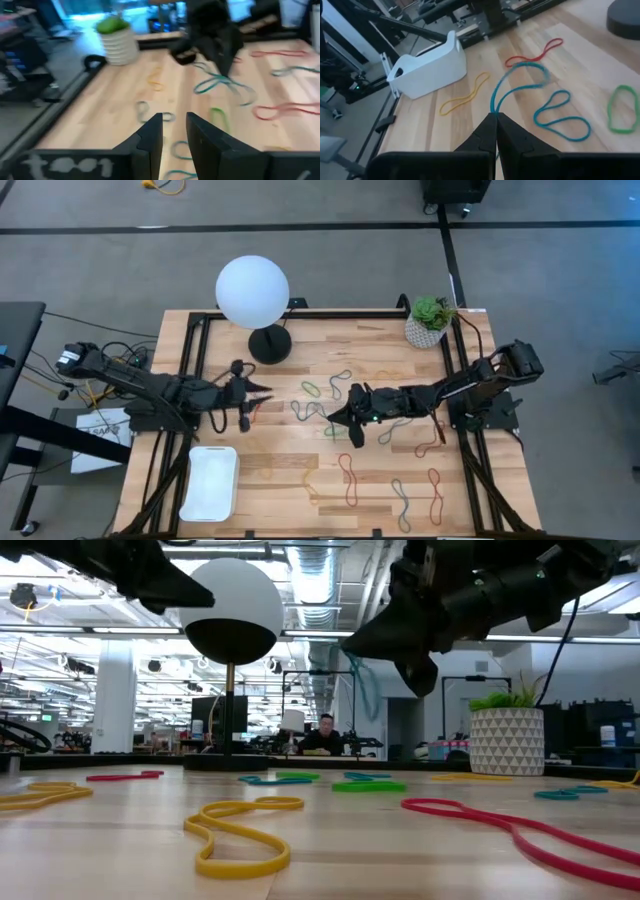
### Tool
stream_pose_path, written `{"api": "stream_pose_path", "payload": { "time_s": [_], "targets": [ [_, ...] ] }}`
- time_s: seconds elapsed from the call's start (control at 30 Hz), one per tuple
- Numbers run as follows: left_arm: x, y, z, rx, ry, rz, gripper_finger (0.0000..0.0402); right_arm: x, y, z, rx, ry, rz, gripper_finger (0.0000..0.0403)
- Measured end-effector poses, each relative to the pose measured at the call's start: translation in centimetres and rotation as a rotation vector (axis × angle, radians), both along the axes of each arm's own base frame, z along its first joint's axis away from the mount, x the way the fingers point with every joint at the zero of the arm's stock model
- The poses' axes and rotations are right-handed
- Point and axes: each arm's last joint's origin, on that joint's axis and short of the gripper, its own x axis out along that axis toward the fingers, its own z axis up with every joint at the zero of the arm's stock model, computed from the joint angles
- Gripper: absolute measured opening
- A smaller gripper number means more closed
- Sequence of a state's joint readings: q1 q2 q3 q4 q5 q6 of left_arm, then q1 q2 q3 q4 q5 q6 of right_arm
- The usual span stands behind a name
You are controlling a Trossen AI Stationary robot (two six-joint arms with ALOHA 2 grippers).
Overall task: Pick and place items into bin
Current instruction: Put the blue rubber band into the white bin
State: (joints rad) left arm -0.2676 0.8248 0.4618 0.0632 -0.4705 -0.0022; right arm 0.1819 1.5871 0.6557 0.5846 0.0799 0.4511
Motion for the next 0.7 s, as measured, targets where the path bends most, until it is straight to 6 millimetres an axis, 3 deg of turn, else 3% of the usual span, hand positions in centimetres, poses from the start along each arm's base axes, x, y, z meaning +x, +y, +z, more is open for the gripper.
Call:
{"api": "stream_pose_path", "payload": {
  "time_s": [0.2,0.4,0.7],
  "targets": [
    [3.1,-1.1,-2.3,0.037,0.059,-0.121,0.0078,0.1,0.0,0.4,0.008,-0.041,-0.001,0.0],
    [6.0,-1.9,-3.9,0.142,-0.005,-0.138,0.0078,0.2,0.0,0.5,0.01,-0.05,-0.001,0.0],
    [8.2,-2.5,-5.8,0.294,-0.078,-0.164,0.0078,0.2,0.0,0.5,0.011,-0.053,-0.001,0.0001]
  ]
}}
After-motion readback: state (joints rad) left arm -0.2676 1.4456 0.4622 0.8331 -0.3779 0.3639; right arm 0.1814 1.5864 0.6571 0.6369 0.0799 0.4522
